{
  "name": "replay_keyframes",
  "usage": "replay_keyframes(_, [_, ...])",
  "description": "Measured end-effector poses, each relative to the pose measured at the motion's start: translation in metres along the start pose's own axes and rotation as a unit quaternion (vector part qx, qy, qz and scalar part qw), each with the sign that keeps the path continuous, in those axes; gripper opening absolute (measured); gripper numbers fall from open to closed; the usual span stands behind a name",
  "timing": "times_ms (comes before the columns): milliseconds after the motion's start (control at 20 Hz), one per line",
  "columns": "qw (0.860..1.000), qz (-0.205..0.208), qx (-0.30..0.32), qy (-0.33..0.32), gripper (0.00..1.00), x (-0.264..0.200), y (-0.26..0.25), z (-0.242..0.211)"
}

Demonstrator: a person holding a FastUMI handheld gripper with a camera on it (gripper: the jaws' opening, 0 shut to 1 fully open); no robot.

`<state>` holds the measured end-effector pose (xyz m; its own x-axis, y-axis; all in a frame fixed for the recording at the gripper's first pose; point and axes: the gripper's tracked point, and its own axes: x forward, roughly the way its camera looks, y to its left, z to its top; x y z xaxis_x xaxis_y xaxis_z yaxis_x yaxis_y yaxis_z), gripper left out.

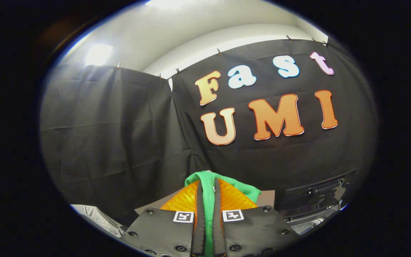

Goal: Put the clothes into the washing machine and then close the washing machine lid.

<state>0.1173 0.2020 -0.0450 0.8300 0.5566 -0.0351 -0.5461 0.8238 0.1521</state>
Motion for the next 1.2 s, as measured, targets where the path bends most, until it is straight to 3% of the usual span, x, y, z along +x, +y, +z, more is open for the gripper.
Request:
replay_keyframes(300, [0.999, -0.037, -0.017, -0.017, 0.16, -0.055, -0.119, 0.03])
replay_keyframes(550, [0.997, -0.081, 0.0, -0.002, 0.16, -0.087, -0.218, 0.016])
replay_keyframes(900, [0.986, -0.15, 0.028, 0.067, 0.16, -0.097, -0.317, -0.066])
replay_keyframes(1200, [0.969, -0.197, 0.062, 0.137, 0.16, -0.082, -0.362, -0.168])
